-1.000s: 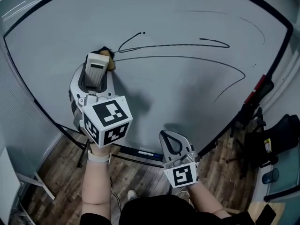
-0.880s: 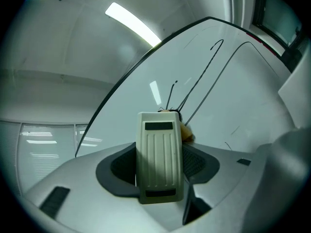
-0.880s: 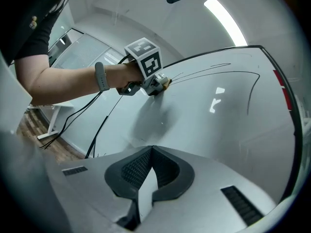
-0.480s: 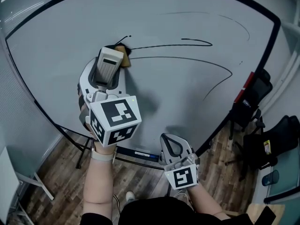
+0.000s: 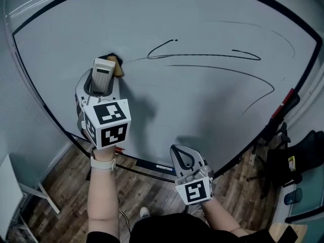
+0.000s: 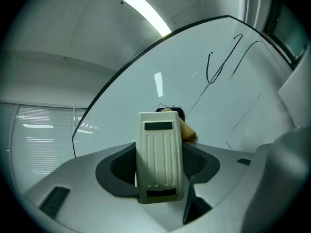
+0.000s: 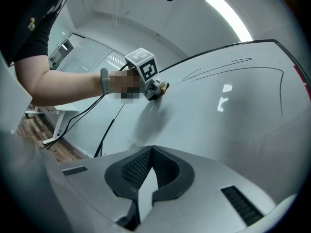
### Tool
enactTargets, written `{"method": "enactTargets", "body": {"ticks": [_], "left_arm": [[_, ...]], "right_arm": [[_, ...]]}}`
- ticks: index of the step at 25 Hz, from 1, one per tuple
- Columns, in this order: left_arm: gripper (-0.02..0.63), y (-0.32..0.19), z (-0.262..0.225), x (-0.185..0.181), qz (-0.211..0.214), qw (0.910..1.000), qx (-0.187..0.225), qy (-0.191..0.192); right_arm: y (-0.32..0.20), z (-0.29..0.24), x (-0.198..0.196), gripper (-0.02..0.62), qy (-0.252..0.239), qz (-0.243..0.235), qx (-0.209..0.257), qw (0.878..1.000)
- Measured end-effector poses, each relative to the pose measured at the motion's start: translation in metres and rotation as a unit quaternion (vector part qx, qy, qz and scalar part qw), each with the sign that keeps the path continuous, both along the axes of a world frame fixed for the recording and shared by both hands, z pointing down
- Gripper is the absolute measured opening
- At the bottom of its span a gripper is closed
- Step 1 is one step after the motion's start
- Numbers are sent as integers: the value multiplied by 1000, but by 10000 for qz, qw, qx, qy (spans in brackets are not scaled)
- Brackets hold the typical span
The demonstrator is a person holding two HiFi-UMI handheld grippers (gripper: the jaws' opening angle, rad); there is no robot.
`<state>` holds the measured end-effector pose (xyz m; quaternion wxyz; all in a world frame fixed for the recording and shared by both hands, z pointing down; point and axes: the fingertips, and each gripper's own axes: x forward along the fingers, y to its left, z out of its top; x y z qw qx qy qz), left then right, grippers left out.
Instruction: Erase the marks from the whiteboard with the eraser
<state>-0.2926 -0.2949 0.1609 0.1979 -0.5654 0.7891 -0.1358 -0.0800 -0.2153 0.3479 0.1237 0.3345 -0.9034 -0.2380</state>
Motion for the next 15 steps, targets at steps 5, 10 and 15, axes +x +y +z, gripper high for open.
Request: {"method": "enactTargets", "body": {"ticks": [5, 10, 15], "left_arm": [[264, 2, -3, -3, -258, 9993, -30, -251], [262, 4, -18, 8, -658, 9954, -46, -702], [262, 8, -45, 41, -972, 9883, 102, -1174]], "right_arm": [[-2, -4, -13, 26, -4, -4, 14, 10000], [-2, -7, 1, 28, -6, 85, 87, 9999], [-2, -7, 35, 27, -23, 221, 87, 9997]]}}
